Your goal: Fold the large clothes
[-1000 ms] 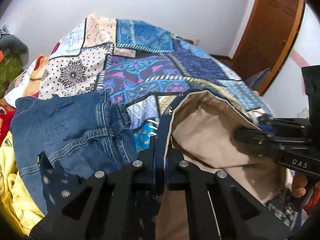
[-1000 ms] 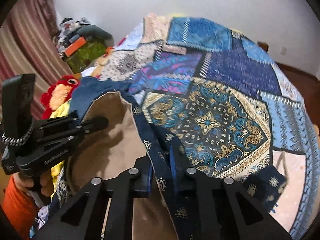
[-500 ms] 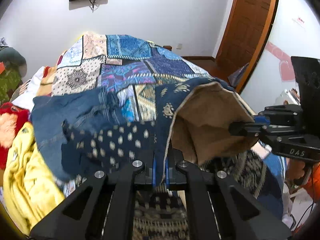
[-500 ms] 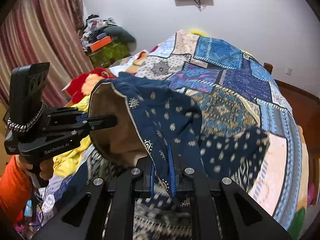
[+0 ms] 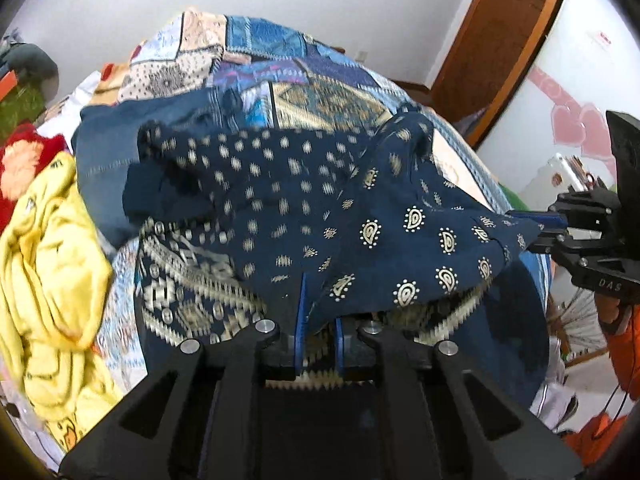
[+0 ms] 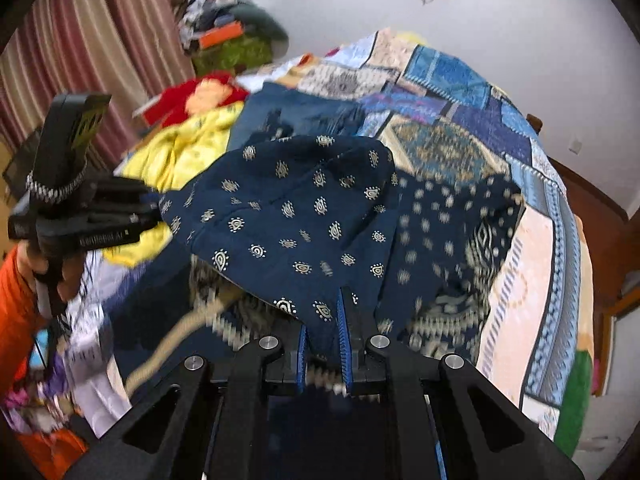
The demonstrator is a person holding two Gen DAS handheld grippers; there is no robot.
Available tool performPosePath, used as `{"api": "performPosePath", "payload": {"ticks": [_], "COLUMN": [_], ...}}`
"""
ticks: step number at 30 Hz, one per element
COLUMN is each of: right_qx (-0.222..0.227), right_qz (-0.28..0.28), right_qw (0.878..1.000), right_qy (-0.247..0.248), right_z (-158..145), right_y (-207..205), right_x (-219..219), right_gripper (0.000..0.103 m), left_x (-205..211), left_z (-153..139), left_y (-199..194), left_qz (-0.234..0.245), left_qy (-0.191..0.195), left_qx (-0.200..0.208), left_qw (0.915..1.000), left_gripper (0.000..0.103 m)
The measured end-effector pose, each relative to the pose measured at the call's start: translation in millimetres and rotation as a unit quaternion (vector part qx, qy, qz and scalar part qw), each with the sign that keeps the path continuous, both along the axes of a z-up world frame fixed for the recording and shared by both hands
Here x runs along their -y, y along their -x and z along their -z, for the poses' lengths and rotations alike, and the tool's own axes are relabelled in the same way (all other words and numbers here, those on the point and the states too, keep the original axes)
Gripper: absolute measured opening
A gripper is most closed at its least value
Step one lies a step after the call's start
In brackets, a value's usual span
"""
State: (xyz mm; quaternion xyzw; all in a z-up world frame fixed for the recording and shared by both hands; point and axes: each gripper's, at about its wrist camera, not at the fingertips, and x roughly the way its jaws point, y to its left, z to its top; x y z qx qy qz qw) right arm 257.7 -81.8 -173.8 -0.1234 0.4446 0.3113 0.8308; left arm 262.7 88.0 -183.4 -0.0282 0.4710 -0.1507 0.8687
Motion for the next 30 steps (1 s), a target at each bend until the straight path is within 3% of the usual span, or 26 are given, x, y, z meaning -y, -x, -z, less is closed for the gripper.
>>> {"api": "performPosePath", "payload": {"ticks": [7, 12, 16, 20, 25, 27, 30], "right_qx": [-0.003, -0.034, -0.023, -0.008, -0.005, -0.016, -0.044], "right_qz": [0.001, 0.004, 0.024, 0.049, 0.076, 0.08, 0.084], "right_qw": [0.999, 0.999, 0.999, 0.999, 0.997, 0.997, 0.995], "right_qy": [0.043, 0.021, 0.012, 0.005, 0.013, 0.013, 0.018], "right_z": [14, 15, 5, -4, 4, 15, 41], "right_y": [24, 35, 38, 27, -1, -14, -32], "right_x": [4, 23, 40, 52, 47, 42, 30], "right_gripper": [0.01, 0.01, 0.01, 0.01, 0.01, 0.01, 0.01], "left_x": [3, -2, -9, -13, -18, -18, -13], "left_z": [15, 21, 13, -4, -21, -17, 3], "left_y": [24, 30, 34, 36, 26, 16, -2], "left_qz": [-0.001, -0.012, -0.019, -0.027, -0.04, -0.043, -0.04], "left_qy": [-0.038, -0.051, -0.057, -0.072, -0.076, -0.07, -0.073], "left_qx": [-0.007, -0.013, -0.004, 0.024, 0.06, 0.059, 0.038], "left_qw": [0.9993, 0.9985, 0.9982, 0.9967, 0.9945, 0.9949, 0.9958], "left_gripper": [0.033, 0.034, 0.034, 0.035, 0.049, 0.055, 0.055]}}
